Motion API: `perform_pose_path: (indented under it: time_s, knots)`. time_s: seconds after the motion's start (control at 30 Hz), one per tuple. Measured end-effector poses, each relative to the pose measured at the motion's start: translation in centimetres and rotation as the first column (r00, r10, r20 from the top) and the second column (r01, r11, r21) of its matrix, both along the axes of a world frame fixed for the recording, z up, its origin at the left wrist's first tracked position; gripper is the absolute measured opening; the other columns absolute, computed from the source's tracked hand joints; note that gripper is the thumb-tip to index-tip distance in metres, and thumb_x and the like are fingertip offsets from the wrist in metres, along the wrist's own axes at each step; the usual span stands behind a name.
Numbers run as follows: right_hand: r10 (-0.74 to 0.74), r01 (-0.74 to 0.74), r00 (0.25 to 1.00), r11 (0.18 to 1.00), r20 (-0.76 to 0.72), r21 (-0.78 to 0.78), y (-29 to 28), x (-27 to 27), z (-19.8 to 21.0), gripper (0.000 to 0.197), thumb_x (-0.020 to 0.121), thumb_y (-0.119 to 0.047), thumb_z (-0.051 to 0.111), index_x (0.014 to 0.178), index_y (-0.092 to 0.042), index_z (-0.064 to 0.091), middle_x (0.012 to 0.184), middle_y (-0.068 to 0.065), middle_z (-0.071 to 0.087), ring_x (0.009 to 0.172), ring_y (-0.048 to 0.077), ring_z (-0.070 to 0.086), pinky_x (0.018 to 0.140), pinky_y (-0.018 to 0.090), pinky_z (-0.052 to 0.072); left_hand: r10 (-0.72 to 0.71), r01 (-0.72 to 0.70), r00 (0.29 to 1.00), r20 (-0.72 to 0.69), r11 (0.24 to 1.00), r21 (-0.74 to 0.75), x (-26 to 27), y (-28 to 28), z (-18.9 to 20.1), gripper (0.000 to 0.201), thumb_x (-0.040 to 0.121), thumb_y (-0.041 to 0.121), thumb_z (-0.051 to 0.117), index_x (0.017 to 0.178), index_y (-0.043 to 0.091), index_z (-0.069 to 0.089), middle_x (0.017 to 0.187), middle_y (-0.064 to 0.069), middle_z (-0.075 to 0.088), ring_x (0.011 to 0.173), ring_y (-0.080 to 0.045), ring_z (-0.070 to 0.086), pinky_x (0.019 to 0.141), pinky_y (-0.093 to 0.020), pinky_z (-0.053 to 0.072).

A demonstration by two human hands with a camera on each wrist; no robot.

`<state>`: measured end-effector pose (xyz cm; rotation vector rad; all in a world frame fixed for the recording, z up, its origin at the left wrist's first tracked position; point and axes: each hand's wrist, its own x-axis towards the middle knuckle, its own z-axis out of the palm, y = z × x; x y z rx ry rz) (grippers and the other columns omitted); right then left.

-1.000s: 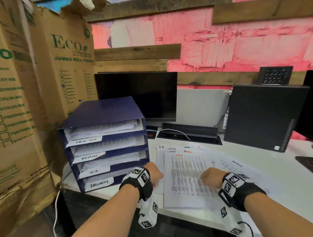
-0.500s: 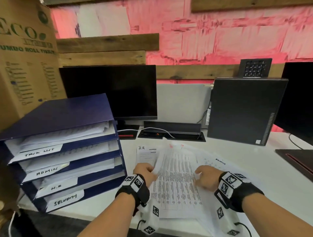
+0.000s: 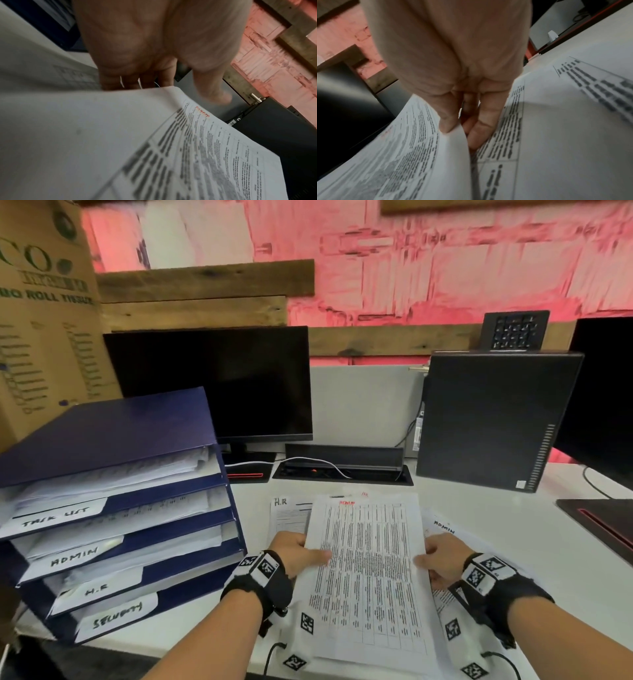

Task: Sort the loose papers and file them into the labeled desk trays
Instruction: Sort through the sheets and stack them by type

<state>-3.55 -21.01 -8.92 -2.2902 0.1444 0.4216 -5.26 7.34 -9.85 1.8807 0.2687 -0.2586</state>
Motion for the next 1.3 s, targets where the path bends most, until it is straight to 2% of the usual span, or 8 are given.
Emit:
perform_pose_path:
  time_s: [0.23,0.37,0.5,0.63,0.83,1.0,1.17,1.3]
  knots:
    - [0.027,-0.025,0.999,0.997,0.025,-0.067,-0.5,-0.1,0.4,0.009,0.088,0.001,0.060,0.089,-0.007,0.064,0.069,0.006,0.059,0.059,0.018,0.057,0.060,0.026,0.052,0.339,-0.353,0.929,0.148,0.932,0.084,1.7,-0.3,-0.1,0.029,0.082,0.027,0.071,0.099,0.003,0.071,0.108,-0.012,0.070,0.099,-0.030,0.064,0.093,-0.036,0.052]
    - [0.131,-0.129,0.991,0.964,-0.006,-0.232,-1.0,-0.7,1.1,0.024,0.089,-0.007,0.060,0.069,-0.019,0.054,0.069,-0.006,0.058,0.058,0.006,0.056,0.047,0.011,0.042,0.269,-0.277,0.961,0.072,0.947,0.165,1.2,0.3,-0.2,0.049,0.074,0.018,0.080,0.117,0.004,0.062,0.118,-0.009,0.062,0.110,-0.030,0.060,0.100,-0.035,0.047]
    - [0.114,-0.110,0.993,0.973,0.007,-0.204,-1.6,-1.1,1.3,0.024,0.090,-0.010,0.061,0.071,-0.023,0.056,0.077,-0.008,0.062,0.066,0.005,0.060,0.048,0.012,0.045,0.213,-0.241,0.965,0.152,0.949,0.201,0.4,0.9,-0.1,0.010,0.072,0.011,0.079,0.077,0.011,0.071,0.082,-0.005,0.070,0.079,-0.024,0.066,0.078,-0.034,0.056]
    - [-0.059,0.057,0.994,0.998,0.097,0.019,-1.7,-1.0,0.9,0.011,0.090,-0.003,0.056,0.088,-0.009,0.065,0.092,0.008,0.069,0.082,0.022,0.067,0.071,0.033,0.058,0.184,-0.209,0.955,0.234,0.974,0.087,-0.8,0.7,0.9,0.015,0.078,0.007,0.074,0.072,0.007,0.059,0.071,-0.007,0.059,0.068,-0.021,0.055,0.062,-0.024,0.048]
    - [-0.169,0.131,0.961,0.976,0.218,0.176,-0.6,-1.3,1.8,0.014,0.088,-0.004,0.058,0.083,-0.015,0.063,0.098,0.009,0.068,0.088,0.026,0.065,0.078,0.038,0.056,0.176,-0.159,0.960,0.217,0.983,-0.093,-1.0,-1.2,1.1,0.018,0.079,0.005,0.065,0.064,0.013,0.058,0.074,-0.014,0.065,0.071,-0.028,0.062,0.072,-0.049,0.055]
    - [-0.357,0.322,0.878,0.933,0.318,0.160,-2.0,-1.1,1.3,0.023,0.084,0.000,0.062,0.107,0.000,0.059,0.099,0.009,0.059,0.096,0.030,0.059,0.082,0.030,0.045,0.041,-0.029,0.991,0.124,0.995,-0.099,-1.3,-2.1,1.7,0.038,0.094,0.040,0.054,0.069,0.011,0.060,0.072,-0.011,0.064,0.063,-0.023,0.056,0.055,-0.029,0.048]
    - [-0.308,0.340,0.911,0.937,0.274,-0.078,-4.1,0.0,0.3,0.009,0.086,0.002,0.052,0.090,0.004,0.060,0.098,0.018,0.062,0.087,0.028,0.055,0.079,0.029,0.045,0.030,-0.067,0.997,0.075,0.826,0.560,-0.3,-1.5,1.1,0.020,0.090,0.028,0.052,0.099,0.013,0.062,0.109,-0.010,0.063,0.102,-0.028,0.058,0.091,-0.034,0.047]
    - [-0.188,0.237,0.958,0.944,0.216,-0.228,-4.2,0.2,0.2,0.016,0.089,-0.008,0.054,0.099,0.000,0.062,0.103,0.016,0.062,0.103,0.031,0.059,0.081,0.027,0.044,0.092,0.049,0.986,-0.142,0.652,0.757,0.3,-0.7,0.2,0.073,0.073,0.057,0.058,0.133,0.021,0.038,0.136,-0.015,0.040,0.123,-0.033,0.040,0.104,-0.041,0.039]
